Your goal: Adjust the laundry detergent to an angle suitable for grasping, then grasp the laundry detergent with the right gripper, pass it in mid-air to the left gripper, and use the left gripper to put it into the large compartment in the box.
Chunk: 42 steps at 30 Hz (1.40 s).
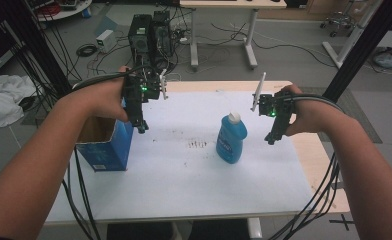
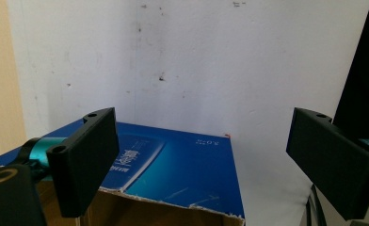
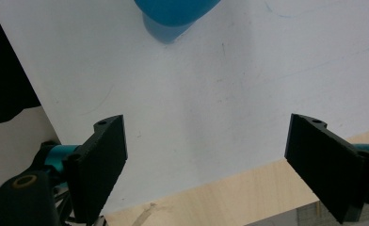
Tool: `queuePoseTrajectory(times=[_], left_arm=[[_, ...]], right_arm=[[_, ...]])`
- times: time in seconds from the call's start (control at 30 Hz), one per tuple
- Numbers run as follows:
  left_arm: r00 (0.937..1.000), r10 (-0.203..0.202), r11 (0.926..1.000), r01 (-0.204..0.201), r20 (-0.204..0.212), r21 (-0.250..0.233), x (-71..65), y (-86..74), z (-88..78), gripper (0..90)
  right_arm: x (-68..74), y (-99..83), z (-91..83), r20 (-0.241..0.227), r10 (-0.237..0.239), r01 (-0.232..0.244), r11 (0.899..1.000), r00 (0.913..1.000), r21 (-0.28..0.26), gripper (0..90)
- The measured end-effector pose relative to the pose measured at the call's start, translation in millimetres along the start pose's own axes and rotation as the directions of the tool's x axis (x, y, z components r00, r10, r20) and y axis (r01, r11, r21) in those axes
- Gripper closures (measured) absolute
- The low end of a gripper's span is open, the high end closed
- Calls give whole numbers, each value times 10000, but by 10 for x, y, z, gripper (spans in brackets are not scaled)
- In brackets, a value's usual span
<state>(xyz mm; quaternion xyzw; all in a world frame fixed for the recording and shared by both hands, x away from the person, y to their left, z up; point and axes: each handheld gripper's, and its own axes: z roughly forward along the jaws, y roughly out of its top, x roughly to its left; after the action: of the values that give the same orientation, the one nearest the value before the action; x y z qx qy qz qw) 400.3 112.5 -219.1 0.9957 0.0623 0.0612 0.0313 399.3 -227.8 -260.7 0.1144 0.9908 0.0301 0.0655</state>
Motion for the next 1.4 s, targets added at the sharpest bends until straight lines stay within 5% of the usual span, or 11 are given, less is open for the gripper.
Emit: queuePoseTrajectory(times=[1.0, 1.13, 1.4], left_arm=[[9999, -42, 10000, 41, -102, -73, -23, -12, 51, 98], [10000, -30, 9999, 28, -86, -158, -39, -9, 83, 98], [10000, 73, 9998, -73, 10, -206, -98, -22, 135, 98]], right_arm=[[-2, -81, -46, 72, 413, -412, 9990, 9991, -167, 125], [6, -154, -25, -96, 556, -561, 9959, 9984, -703, 125], [121, -443, 136, -462, 1422, -1486, 9698, 9888, -1934, 125]])
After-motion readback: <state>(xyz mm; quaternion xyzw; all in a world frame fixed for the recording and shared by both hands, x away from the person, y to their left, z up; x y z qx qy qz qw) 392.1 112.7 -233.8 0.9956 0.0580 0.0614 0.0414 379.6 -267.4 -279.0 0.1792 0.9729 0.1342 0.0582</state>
